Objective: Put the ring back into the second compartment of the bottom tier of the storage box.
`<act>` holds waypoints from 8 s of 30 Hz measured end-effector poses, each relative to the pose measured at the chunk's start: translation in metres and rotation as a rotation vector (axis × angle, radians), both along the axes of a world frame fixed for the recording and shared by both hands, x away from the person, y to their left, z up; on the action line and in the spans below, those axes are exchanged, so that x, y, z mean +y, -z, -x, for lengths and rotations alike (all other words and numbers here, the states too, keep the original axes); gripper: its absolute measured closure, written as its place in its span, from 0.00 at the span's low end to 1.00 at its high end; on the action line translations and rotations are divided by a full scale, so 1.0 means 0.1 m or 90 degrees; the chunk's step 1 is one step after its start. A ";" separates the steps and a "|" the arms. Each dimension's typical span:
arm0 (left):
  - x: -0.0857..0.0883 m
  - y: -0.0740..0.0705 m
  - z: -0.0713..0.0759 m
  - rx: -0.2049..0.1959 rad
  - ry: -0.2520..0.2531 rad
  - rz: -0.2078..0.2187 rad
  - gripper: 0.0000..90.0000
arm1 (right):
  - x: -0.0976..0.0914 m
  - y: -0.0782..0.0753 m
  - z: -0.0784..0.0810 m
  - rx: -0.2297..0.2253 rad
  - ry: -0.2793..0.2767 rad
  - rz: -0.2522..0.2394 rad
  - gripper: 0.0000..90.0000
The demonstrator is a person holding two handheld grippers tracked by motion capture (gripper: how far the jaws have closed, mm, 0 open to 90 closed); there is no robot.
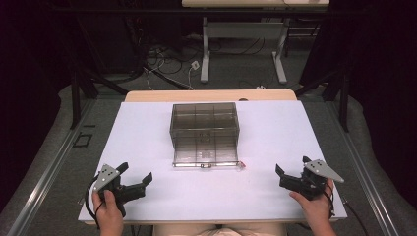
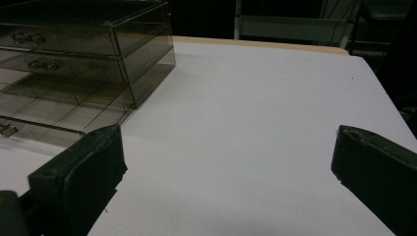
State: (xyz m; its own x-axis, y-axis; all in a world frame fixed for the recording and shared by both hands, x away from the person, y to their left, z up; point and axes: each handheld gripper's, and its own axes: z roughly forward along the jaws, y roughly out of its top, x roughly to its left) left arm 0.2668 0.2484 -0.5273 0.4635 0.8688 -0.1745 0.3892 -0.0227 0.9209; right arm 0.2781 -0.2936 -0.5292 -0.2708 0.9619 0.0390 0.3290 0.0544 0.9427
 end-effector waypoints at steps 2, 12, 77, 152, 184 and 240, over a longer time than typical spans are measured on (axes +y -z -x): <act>-0.01 0.00 0.00 0.001 0.001 -0.002 0.01 | 0.03 0.01 0.00 -0.002 -0.002 0.009 0.00; -0.04 0.01 -0.04 0.002 -0.005 -0.002 0.00 | 0.09 0.03 -0.03 0.001 -0.025 0.016 0.09; 0.09 0.06 0.10 0.033 -0.041 -0.009 0.01 | 0.81 0.00 -0.54 0.112 -0.205 0.068 0.48; 0.08 0.08 0.08 0.042 -0.037 -0.014 0.00 | 1.06 0.35 -0.58 0.140 -0.230 0.127 0.83; 0.08 0.08 0.08 0.043 -0.035 -0.014 0.01 | 1.04 0.23 -0.48 0.124 -0.221 0.075 0.83; 0.06 0.09 0.07 0.045 -0.031 -0.016 0.01 | 1.31 -0.23 -0.59 0.198 -0.241 0.017 0.83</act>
